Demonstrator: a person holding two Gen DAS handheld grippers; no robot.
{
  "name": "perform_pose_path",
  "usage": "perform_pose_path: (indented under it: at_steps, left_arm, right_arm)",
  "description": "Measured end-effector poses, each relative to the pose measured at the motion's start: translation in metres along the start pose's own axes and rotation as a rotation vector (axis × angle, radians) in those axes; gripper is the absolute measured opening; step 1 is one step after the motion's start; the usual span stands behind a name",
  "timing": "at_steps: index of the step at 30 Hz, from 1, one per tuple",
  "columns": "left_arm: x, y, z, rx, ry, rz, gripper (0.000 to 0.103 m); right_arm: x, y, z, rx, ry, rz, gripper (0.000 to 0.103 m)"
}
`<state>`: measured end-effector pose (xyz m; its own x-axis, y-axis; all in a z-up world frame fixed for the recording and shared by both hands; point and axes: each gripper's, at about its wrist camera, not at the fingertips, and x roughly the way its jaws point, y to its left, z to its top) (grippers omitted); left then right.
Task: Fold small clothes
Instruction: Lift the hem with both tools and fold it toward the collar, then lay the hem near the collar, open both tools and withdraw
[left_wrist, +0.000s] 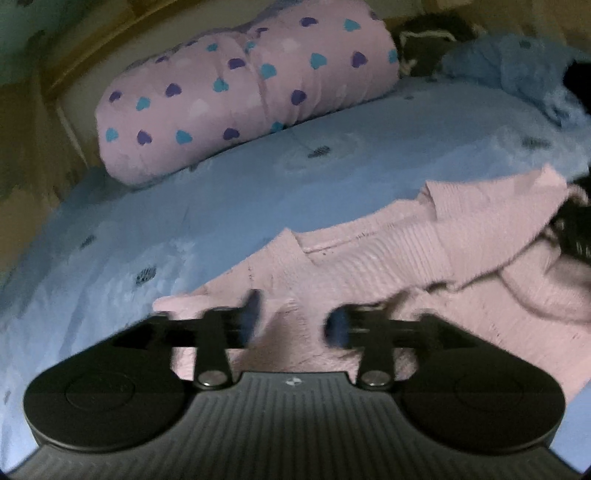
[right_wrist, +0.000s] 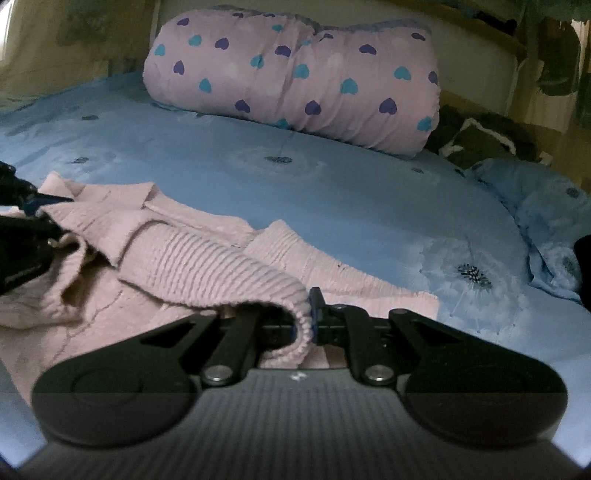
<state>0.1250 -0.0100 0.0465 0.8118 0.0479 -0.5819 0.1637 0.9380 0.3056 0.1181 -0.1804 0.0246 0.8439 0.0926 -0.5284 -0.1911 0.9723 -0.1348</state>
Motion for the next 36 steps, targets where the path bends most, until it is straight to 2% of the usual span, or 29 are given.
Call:
perform_pose_path:
  at_steps: [1, 5, 6, 12, 16, 21, 26, 29, 33, 36]
  left_arm:
    - [-0.006, 0.007, 0.002, -0.025, -0.002, -0.02, 0.07]
    - [-0.03, 0.024, 0.004, -0.068, -0.014, -0.081, 0.075]
    - [-0.035, 0.026, 0.004, -0.07, -0.015, -0.088, 0.075]
    - [-0.068, 0.04, -0.007, -0.074, -0.012, -0.156, 0.078]
    - [-0.086, 0.033, -0.018, 0.024, -0.05, -0.18, 0.078]
    - [-0.088, 0.021, -0.035, 0.077, -0.041, -0.223, 0.078]
    - [-0.079, 0.005, -0.045, 0.12, -0.027, -0.261, 0.078]
    - [-0.071, -0.005, -0.048, 0.156, -0.024, -0.241, 0.078]
    - [-0.06, -0.01, -0.048, 0.182, -0.045, -0.166, 0.078]
    - [-0.052, -0.01, -0.046, 0.176, -0.056, -0.144, 0.076]
  right_arm:
    - [-0.002, -0.002, 0.002, 0.014, 0.005, 0.007, 0.012]
    - [-0.017, -0.019, 0.008, 0.107, 0.004, 0.031, 0.047]
    - [-0.023, -0.023, 0.008, 0.127, 0.0, 0.038, 0.049]
    - [-0.057, -0.034, 0.005, 0.158, -0.015, 0.049, 0.049]
    - [-0.073, -0.027, 0.002, 0.146, -0.026, 0.053, 0.049]
    - [-0.079, -0.006, -0.006, 0.094, -0.007, 0.108, 0.049]
    - [-0.068, 0.017, -0.007, 0.033, 0.005, 0.138, 0.049]
    - [-0.057, 0.023, -0.008, 0.02, 0.026, 0.145, 0.049]
    - [-0.041, 0.032, -0.013, -0.026, 0.054, 0.137, 0.049]
    - [-0.037, 0.036, -0.017, -0.077, 0.032, 0.129, 0.049]
